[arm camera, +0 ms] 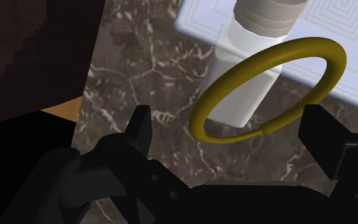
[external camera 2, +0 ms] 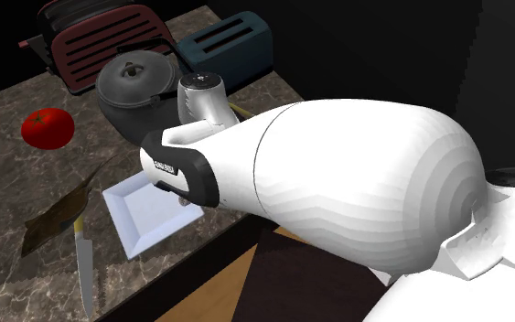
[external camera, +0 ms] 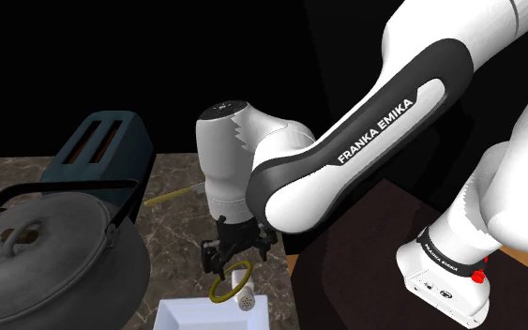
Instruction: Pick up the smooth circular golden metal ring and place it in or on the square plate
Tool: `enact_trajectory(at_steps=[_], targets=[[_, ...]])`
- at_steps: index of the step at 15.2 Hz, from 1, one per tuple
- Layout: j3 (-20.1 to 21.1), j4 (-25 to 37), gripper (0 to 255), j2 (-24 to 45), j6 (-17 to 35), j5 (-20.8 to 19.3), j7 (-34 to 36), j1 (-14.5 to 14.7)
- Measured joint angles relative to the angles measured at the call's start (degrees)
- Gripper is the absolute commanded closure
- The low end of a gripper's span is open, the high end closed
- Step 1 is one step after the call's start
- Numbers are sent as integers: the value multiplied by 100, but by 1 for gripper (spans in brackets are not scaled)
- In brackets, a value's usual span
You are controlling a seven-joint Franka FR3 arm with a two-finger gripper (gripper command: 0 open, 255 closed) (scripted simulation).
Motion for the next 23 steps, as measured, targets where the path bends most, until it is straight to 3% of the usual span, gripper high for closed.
enact_trajectory(at_steps=[10,23], targets=[[-9,18,255,-4,22,-6,-5,-8],[71,326,255,-720,-942,411,-173,-126]])
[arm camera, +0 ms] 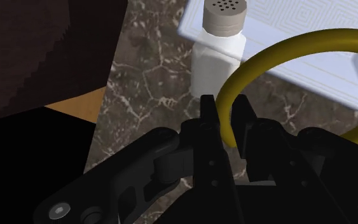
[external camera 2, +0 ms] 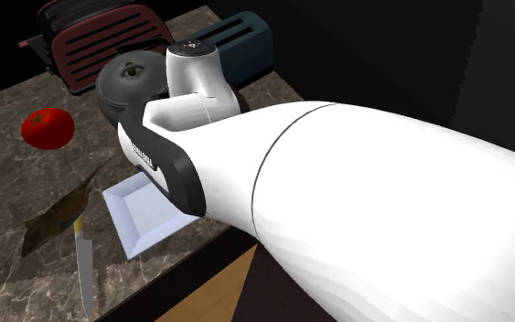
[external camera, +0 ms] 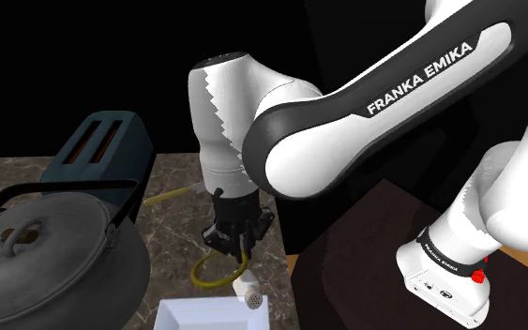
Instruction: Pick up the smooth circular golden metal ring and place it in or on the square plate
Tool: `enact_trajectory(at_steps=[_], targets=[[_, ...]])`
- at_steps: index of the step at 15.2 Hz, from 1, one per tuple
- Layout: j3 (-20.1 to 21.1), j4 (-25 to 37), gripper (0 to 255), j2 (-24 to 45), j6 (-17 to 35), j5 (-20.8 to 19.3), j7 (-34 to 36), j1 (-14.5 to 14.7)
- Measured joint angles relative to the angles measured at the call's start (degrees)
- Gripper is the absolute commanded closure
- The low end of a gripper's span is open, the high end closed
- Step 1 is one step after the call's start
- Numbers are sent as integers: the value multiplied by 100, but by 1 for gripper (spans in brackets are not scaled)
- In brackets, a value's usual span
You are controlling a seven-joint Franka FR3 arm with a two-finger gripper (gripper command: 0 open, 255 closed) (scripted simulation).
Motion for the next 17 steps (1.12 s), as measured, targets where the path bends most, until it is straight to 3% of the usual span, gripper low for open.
enact_trajectory(at_steps=[3,11,17], targets=[[82,79,255,-51,-88,39,158,84],[526,708,255,364,-166,-245,1386,696],[535,623,255,698,211,-474,1625,849]])
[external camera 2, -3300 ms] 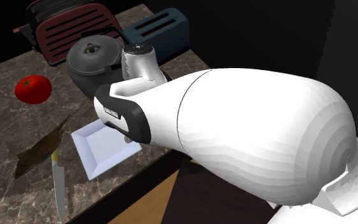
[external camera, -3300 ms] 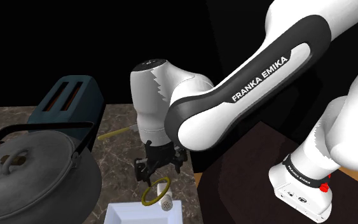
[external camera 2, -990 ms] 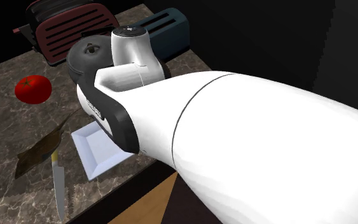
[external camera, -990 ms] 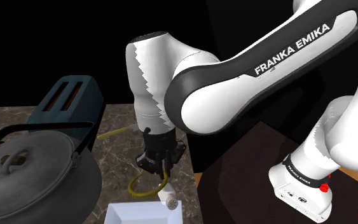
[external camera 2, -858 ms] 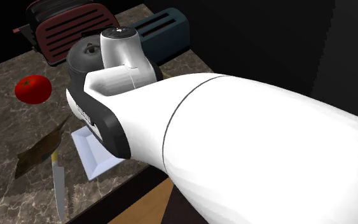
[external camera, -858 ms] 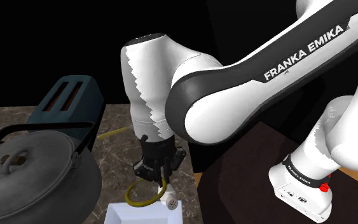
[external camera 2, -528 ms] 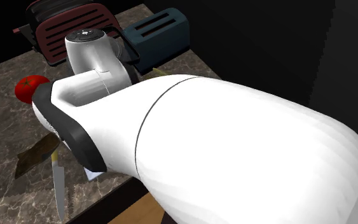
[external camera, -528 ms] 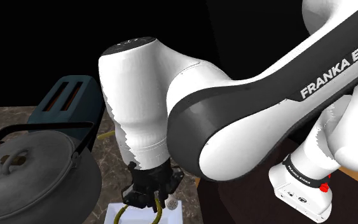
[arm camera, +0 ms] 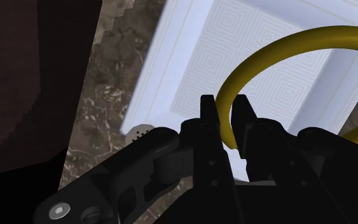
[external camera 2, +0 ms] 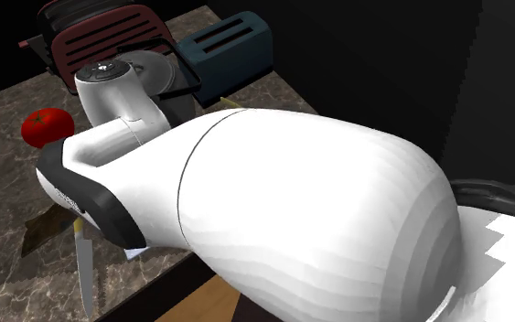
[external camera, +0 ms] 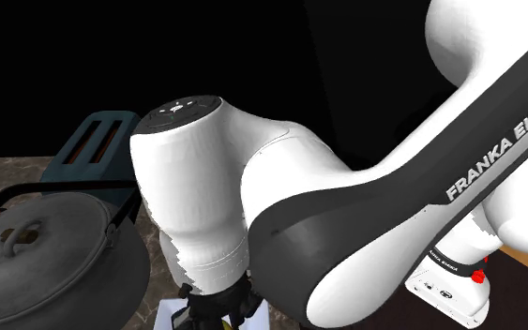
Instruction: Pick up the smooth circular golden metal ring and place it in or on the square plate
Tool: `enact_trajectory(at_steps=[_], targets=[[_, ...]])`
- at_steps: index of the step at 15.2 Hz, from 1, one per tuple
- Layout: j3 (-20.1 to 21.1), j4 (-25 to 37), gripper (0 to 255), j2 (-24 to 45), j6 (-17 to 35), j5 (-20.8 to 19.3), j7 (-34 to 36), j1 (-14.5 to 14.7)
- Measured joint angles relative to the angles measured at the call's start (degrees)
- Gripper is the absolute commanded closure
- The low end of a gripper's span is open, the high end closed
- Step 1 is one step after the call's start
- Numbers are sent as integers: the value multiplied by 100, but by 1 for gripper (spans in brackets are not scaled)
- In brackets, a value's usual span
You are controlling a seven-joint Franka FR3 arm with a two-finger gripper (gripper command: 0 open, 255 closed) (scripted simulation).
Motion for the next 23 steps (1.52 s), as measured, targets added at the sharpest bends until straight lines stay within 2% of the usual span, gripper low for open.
enact_trajectory(at_steps=[11,18,19,23], targets=[[-182,-252,255,638,769,-451,182,195],[-208,-274,255,713,858,-506,214,230],[-208,-274,0,713,858,-506,214,230],[-208,-274,0,713,858,-506,214,230]])
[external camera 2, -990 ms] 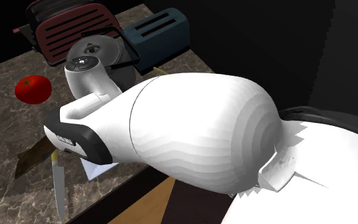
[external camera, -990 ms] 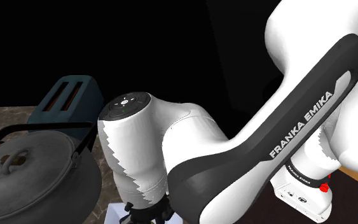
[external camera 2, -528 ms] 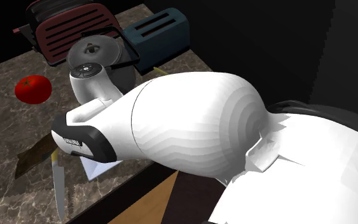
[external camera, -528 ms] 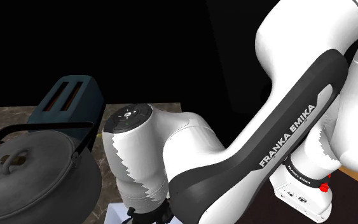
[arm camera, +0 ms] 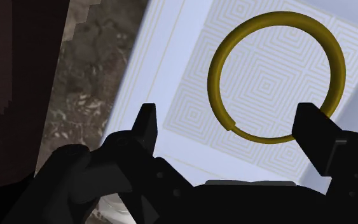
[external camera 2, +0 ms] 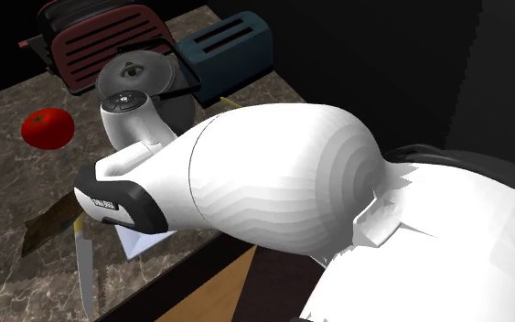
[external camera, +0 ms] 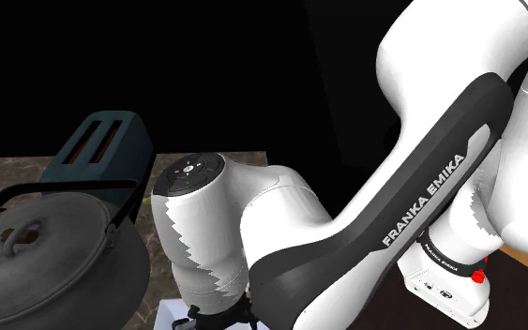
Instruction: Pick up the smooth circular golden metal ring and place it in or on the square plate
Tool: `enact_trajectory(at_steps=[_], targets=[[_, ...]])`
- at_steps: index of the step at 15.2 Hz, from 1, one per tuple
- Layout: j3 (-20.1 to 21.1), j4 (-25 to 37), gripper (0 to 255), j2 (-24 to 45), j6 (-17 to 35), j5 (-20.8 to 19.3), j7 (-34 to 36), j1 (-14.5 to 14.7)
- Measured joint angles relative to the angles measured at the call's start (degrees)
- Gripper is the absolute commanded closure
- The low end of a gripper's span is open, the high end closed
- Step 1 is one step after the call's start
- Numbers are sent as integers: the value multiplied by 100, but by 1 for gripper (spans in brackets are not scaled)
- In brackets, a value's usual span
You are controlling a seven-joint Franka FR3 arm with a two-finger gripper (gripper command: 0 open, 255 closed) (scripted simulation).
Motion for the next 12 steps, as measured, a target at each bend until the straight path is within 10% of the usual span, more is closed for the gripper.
enact_trajectory(at_steps=[12], targets=[[135,257,0,-503,-689,351,-249,-252]])
